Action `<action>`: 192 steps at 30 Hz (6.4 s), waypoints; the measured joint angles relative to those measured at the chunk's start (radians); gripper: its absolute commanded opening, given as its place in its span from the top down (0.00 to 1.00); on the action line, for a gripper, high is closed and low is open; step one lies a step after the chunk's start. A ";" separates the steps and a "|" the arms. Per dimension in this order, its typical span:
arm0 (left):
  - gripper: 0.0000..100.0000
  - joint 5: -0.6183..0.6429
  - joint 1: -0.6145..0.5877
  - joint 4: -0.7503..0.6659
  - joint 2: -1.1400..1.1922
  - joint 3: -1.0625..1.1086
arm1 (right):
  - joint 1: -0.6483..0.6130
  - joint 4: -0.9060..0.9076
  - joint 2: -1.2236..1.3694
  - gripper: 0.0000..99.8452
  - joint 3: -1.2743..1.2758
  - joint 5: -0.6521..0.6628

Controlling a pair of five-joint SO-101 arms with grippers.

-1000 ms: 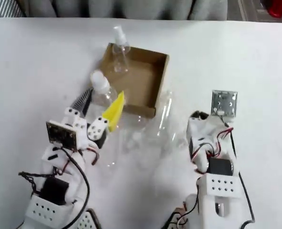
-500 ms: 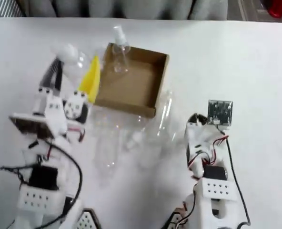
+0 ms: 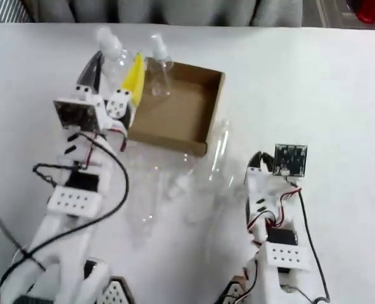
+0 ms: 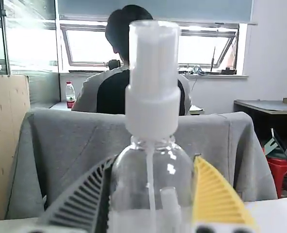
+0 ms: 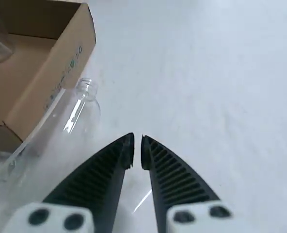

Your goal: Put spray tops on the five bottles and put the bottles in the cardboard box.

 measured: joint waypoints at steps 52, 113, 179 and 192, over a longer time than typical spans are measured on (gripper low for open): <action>0.98 0.066 0.009 -0.442 1.148 -0.520 | 0.000 0.000 0.000 0.98 0.000 0.000; 0.76 0.075 0.009 -0.333 1.143 -0.511 | 0.006 0.000 0.000 0.98 0.011 0.000; 0.92 0.075 -0.077 -0.285 0.221 0.229 | 0.034 0.000 0.000 0.98 0.014 0.000; 0.98 0.075 -0.112 0.021 -0.298 0.423 | 0.034 0.000 0.000 0.98 0.014 0.000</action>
